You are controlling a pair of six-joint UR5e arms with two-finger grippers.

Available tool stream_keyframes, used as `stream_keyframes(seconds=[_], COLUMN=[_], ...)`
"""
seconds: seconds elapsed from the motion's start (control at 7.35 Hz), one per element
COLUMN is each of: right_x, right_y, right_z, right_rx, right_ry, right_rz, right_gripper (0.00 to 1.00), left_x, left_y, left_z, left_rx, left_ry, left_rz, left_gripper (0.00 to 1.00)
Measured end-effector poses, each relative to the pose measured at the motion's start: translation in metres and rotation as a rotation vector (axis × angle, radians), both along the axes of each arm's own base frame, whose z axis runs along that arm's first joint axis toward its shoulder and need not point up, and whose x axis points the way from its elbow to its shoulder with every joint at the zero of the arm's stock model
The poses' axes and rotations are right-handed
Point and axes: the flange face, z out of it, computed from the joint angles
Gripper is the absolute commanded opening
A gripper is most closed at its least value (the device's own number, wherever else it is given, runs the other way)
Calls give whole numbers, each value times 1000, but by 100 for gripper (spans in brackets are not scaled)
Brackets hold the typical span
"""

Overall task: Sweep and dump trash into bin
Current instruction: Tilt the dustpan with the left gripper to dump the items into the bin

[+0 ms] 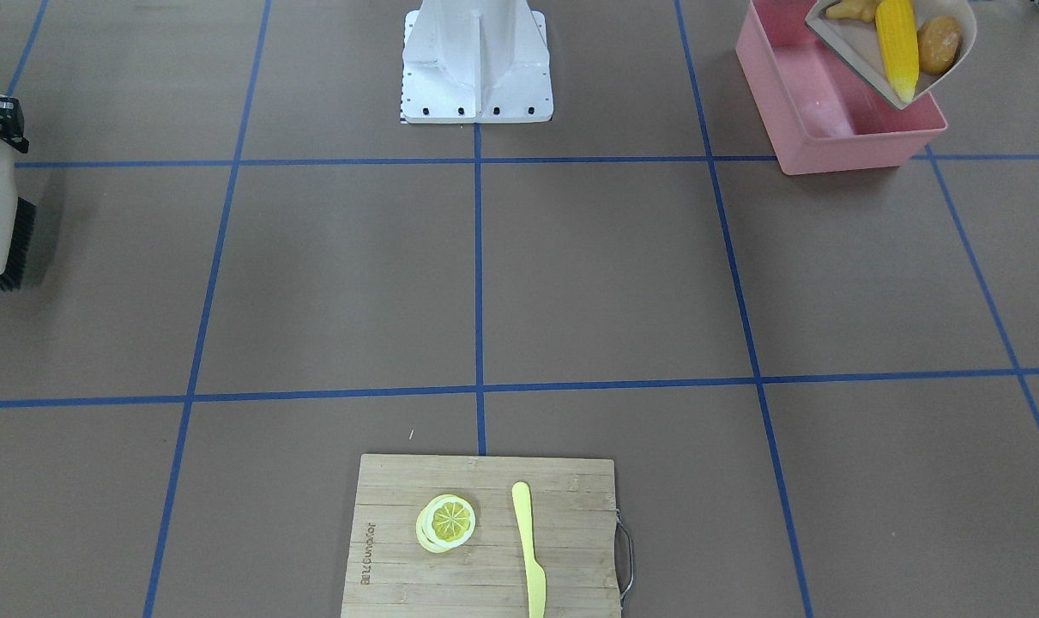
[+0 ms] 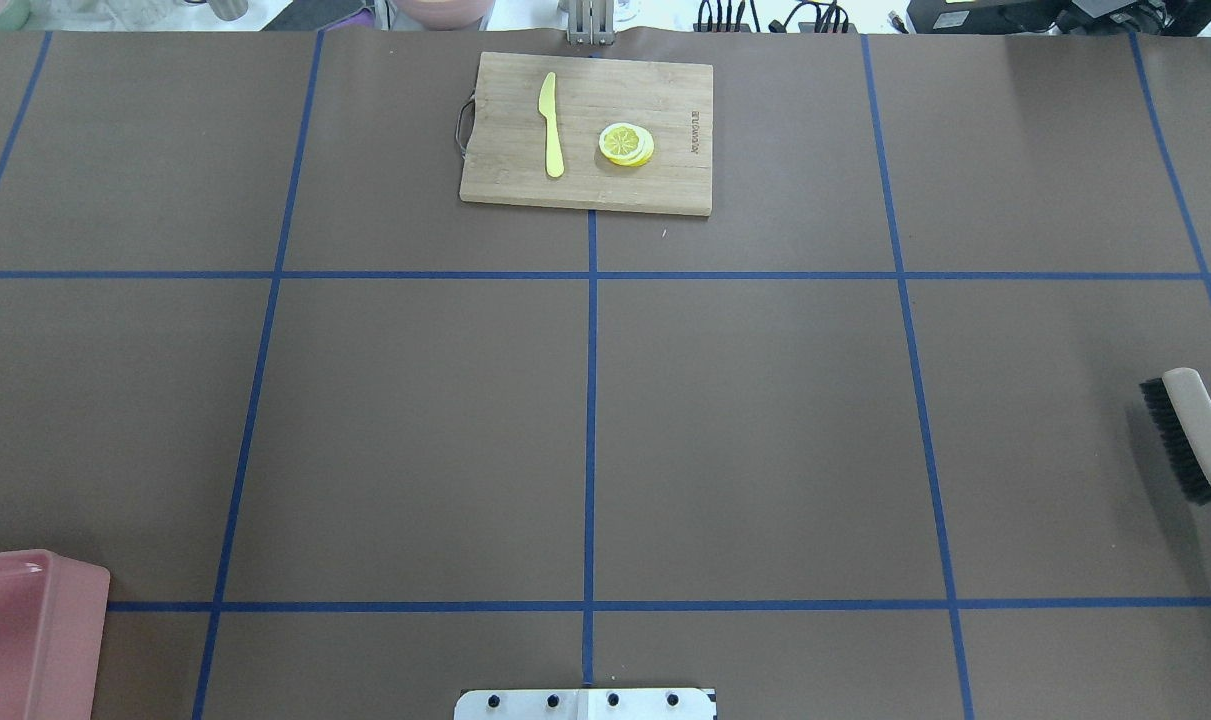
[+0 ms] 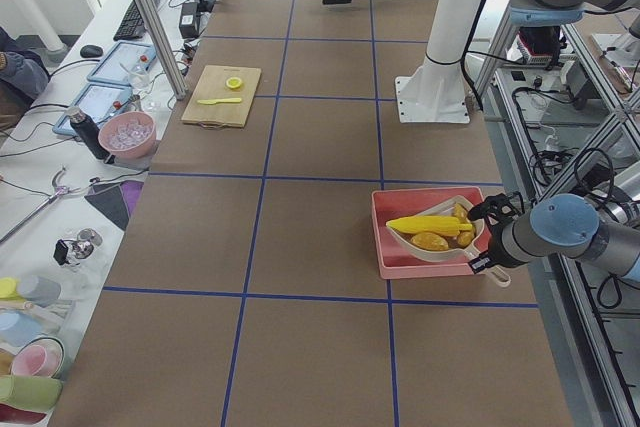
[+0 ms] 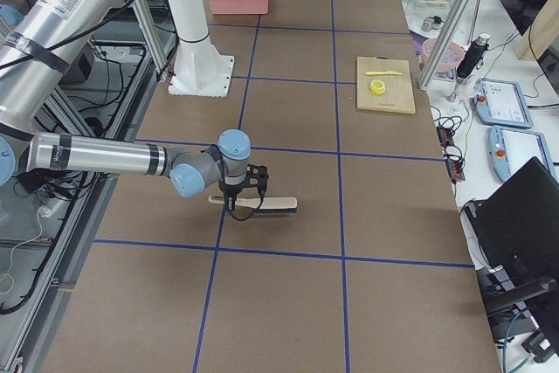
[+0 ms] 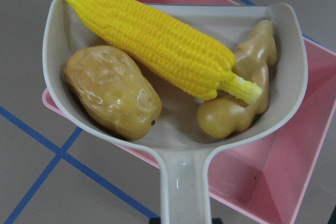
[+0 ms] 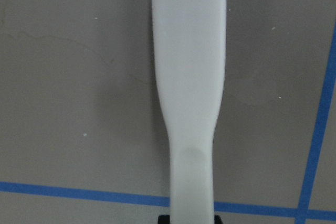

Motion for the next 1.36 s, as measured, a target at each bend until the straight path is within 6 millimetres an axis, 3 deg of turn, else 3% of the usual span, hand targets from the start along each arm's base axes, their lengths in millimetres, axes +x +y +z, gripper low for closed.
stream_keyframes(seconds=[0.82,1.09,1.36], right_x=[-6,-7,-9], right_y=[2,2,1], right_z=[23,27,28], right_rx=[-14,-22,-25], right_ry=[18,21,17], right_rz=[-16,-20,-23], right_gripper=[2,28,69], left_x=[-11,-12,-14], left_y=[-14,-20,-28], left_z=[-7,-13,-22], left_rx=[17,37,62], left_ry=[-193,-219,-250], left_rz=[107,129,143], left_gripper=[0,0,0])
